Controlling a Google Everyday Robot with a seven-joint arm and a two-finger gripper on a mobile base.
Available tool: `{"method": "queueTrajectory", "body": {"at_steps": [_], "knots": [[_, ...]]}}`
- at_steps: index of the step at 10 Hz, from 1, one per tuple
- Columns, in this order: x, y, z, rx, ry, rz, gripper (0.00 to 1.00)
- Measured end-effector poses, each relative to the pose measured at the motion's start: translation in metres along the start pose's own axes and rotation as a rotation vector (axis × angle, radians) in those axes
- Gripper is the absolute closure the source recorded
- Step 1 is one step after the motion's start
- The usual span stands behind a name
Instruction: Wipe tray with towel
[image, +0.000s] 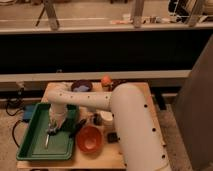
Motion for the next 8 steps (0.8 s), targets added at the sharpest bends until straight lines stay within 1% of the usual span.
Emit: {"method": "queueTrajectory", "body": {"at_steps": [3,4,5,8], "knots": [[0.0003,0.0003,-0.0002,0.000,0.000,0.001,1.00],[0.0005,0.0004,-0.0001,0.000,0.000,0.001,0.98],[0.0006,0.0005,-0.0002,0.000,0.000,0.001,0.93],[0.0009,0.0008,-0.0003,0.000,0.000,0.002,0.62]]}}
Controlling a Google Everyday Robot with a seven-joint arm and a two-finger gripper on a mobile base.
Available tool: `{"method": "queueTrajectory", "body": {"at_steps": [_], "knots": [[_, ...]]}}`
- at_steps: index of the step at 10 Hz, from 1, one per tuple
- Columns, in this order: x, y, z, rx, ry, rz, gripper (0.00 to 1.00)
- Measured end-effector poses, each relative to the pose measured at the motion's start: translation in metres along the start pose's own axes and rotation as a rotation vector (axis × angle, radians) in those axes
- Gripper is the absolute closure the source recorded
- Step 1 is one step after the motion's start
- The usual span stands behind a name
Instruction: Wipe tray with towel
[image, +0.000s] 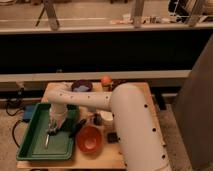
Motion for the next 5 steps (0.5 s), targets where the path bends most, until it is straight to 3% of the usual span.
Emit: {"method": "queueTrajectory", "body": {"at_steps": [3,5], "knots": [[0.0002,0.0005,0.0002,-0.001,0.000,0.001,0.32],[0.0004,0.0008,0.0001,-0.002,0.000,0.001,0.23]]}}
